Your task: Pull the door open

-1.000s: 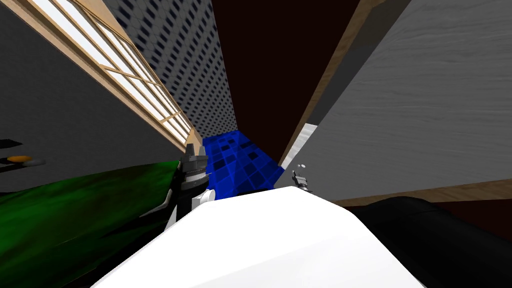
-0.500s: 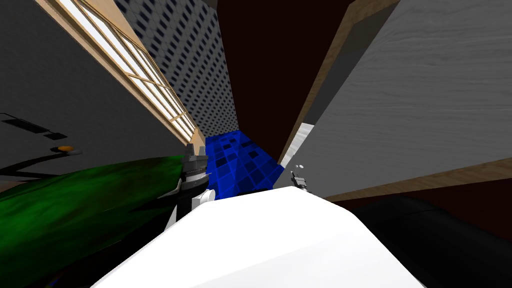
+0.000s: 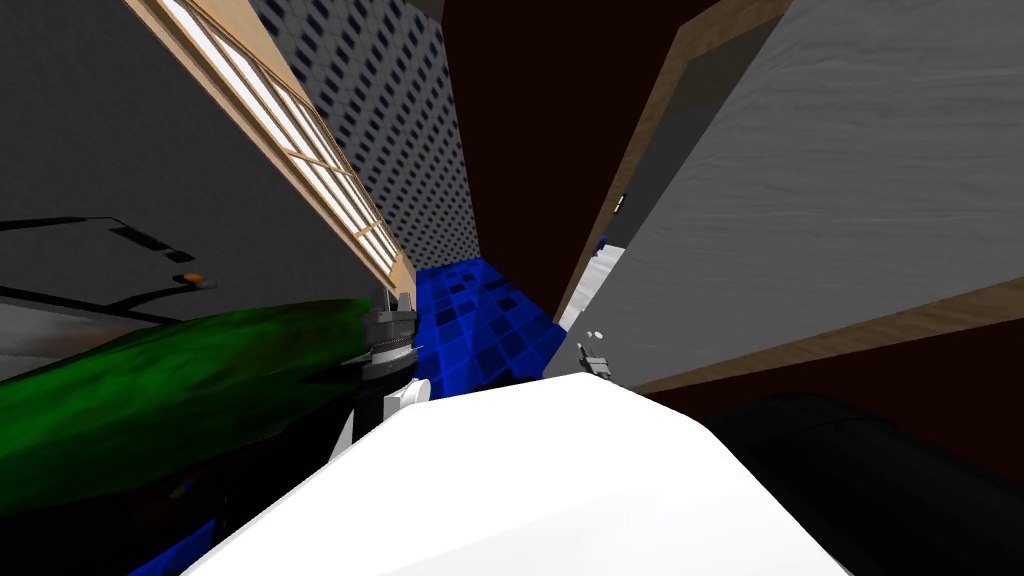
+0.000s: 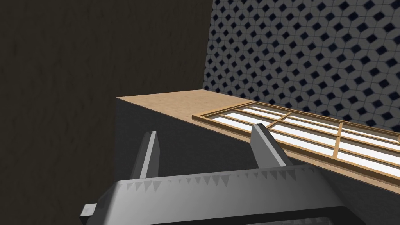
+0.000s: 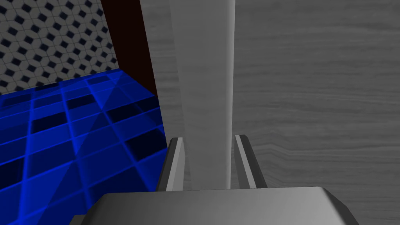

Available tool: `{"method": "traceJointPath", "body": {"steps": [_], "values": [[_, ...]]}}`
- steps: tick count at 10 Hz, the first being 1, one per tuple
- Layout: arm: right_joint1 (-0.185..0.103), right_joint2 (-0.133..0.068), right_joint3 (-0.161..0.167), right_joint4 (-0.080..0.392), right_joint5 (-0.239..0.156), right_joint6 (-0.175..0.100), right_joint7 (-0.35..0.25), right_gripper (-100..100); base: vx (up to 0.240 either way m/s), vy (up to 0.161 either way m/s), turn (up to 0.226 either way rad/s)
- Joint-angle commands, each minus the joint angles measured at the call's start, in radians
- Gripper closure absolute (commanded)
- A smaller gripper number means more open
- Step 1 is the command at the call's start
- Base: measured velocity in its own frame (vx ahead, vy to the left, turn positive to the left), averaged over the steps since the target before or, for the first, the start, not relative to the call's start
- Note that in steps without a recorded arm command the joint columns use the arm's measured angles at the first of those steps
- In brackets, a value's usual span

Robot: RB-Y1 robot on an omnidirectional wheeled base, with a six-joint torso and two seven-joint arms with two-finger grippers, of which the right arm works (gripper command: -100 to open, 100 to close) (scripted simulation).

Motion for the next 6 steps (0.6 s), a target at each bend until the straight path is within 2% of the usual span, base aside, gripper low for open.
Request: {"method": "traceJointPath", "body": {"steps": [1,2,3,6], "values": [[0.014,-0.009,0.015,-0.009,0.012,-0.011,-0.007,100,-0.192,0.006,0.018],[0.019,-0.013,0.025,-0.012,0.02,-0.019,-0.012,100,-0.208,-0.014,0.016],[0.013,-0.011,0.018,-0.01,0.014,-0.012,-0.009,100,-0.097,-0.01,0.011],[0.021,-0.022,0.041,-0.005,0.034,-0.035,-0.022,100,-0.137,-0.043,0.072]]}}
